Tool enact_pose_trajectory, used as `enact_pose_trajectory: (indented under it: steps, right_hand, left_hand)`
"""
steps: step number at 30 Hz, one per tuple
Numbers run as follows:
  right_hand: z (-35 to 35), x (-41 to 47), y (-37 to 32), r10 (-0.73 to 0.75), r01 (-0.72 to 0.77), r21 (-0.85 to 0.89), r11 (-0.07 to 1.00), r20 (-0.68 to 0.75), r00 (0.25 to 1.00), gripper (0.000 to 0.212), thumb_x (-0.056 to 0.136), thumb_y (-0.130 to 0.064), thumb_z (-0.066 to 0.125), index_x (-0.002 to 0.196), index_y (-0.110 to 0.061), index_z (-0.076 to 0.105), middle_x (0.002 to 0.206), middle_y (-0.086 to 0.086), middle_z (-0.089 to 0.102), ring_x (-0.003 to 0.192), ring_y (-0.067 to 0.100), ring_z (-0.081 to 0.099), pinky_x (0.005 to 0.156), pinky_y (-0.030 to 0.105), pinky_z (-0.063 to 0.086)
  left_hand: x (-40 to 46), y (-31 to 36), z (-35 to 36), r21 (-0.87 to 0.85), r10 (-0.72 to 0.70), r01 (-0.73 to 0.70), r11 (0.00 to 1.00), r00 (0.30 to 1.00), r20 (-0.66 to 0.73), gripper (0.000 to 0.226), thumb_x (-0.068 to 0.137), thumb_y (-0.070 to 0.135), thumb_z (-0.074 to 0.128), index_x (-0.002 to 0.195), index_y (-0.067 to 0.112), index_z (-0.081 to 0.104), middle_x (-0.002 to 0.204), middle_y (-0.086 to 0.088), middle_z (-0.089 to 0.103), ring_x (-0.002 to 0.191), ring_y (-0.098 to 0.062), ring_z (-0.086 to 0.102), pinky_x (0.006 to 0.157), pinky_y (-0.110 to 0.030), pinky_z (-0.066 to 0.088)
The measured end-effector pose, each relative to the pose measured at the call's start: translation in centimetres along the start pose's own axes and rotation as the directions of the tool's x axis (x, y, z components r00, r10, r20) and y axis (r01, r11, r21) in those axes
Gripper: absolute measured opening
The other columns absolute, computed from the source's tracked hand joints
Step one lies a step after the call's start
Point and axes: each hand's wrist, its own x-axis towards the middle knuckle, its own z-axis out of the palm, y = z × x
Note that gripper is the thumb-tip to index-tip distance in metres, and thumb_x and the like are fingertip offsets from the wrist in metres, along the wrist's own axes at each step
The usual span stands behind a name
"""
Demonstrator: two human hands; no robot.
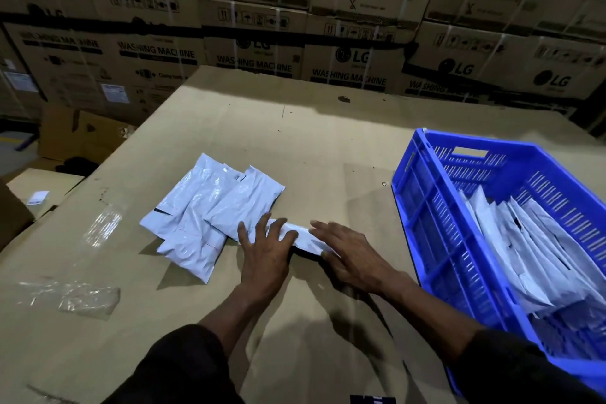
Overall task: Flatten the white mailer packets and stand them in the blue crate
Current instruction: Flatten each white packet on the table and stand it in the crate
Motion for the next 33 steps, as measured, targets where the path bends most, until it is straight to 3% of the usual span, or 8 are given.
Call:
enact_pose_trajectory:
  steps: [4,7,11,14,17,20,24,33]
  right_hand:
    - [-1.9,1.5,-1.5,-0.208,0.205,-0.057,0.977,-0.04,0.977,0.036,0.1,-0.032,0.042,0.127,-0.023,0.065,0.144,-0.01,0.056,0.133,0.026,0.053,0.111,0.049,0.039]
    - [-2.2,2.1,-1.4,-0.231,0.253,-0.22,0.942,0.121,0.966,0.021,0.096,-0.037,0.052,0.104,-0.028,0.07,0.124,-0.018,0.064,0.126,0.034,0.052,0.087,0.045,0.049]
    - [-2.8,1.9,-0.7,-0.17,0.217,-0.336,0.916,0.166,0.971,0.016,0.096,-0.039,0.055,0.093,-0.026,0.064,0.113,-0.015,0.061,0.102,0.027,0.056,0.06,0.035,0.047]
    - [-3.8,1.7,-1.0,-0.065,0.139,-0.383,0.913,0.201,0.978,0.027,0.098,-0.04,0.043,0.103,-0.026,0.066,0.123,-0.012,0.061,0.099,0.026,0.059,0.064,0.04,0.053]
    - [-4.7,1.7,-0.5,-0.037,0.085,-0.298,0.951,0.164,0.986,0.038,0.088,-0.01,0.044,0.116,-0.021,0.067,0.13,-0.005,0.062,0.097,0.032,0.065,0.069,0.043,0.053]
    - [-5.6,1.6,0.6,0.02,0.015,-0.261,0.965,0.132,0.991,0.049,0.075,0.002,0.052,0.117,-0.02,0.064,0.124,-0.004,0.065,0.097,0.03,0.067,0.071,0.039,0.052]
    - [-7.2,1.2,1.2,0.069,-0.051,-0.24,0.969,0.07,0.995,0.041,0.077,-0.015,0.038,0.109,-0.013,0.064,0.111,0.004,0.068,0.096,0.031,0.065,0.073,0.041,0.051]
    - [-9.4,-1.5,2.5,0.109,-0.121,-0.212,0.97,-0.067,0.992,0.036,0.084,-0.003,0.047,0.112,-0.011,0.067,0.108,0.006,0.071,0.096,0.032,0.067,0.073,0.046,0.054]
  left_hand:
    - [3.0,0.3,-1.5,0.011,-0.017,0.016,1.0,0.996,0.09,0.052,0.061,0.001,0.071,0.104,0.029,0.061,0.135,-0.001,0.059,0.142,-0.036,0.037,0.113,-0.073,0.012]
    - [5.3,-0.1,-2.3,-0.034,0.028,-0.023,0.999,0.986,0.165,0.063,0.053,0.007,0.077,0.106,0.032,0.053,0.131,-0.001,0.059,0.14,-0.034,0.037,0.11,-0.068,0.011]
    - [6.8,0.0,-3.3,-0.113,0.159,-0.136,0.984,0.961,0.227,0.051,0.072,0.009,0.069,0.119,0.027,0.061,0.14,-0.001,0.056,0.147,-0.033,0.033,0.113,-0.064,0.008]
    - [6.3,0.9,-3.8,-0.033,0.135,-0.134,0.991,0.989,0.054,0.05,0.076,0.018,0.071,0.125,0.026,0.06,0.149,-0.006,0.051,0.145,-0.035,0.036,0.113,-0.068,0.021]
    - [4.5,2.1,-2.9,0.012,-0.01,0.012,1.0,0.995,-0.096,0.055,0.099,0.031,0.046,0.153,0.022,0.038,0.164,-0.015,0.033,0.15,-0.038,0.033,0.118,-0.064,0.021]
    - [1.1,3.5,-0.4,-0.07,-0.027,0.023,0.997,0.998,-0.059,0.066,0.098,0.029,0.051,0.159,0.013,0.033,0.168,-0.02,0.019,0.151,-0.042,0.029,0.113,-0.061,0.031]
    - [-2.0,5.2,1.0,-0.124,-0.002,0.021,0.992,0.989,0.149,0.083,0.091,0.039,0.059,0.162,0.014,0.025,0.17,-0.018,0.011,0.144,-0.042,0.038,0.103,-0.06,0.041]
    - [-1.4,6.7,1.6,0.006,-0.031,0.03,1.0,0.954,0.297,0.054,0.088,0.042,0.038,0.129,0.018,0.063,0.141,-0.014,0.054,0.131,-0.044,0.048,0.105,-0.066,0.034]
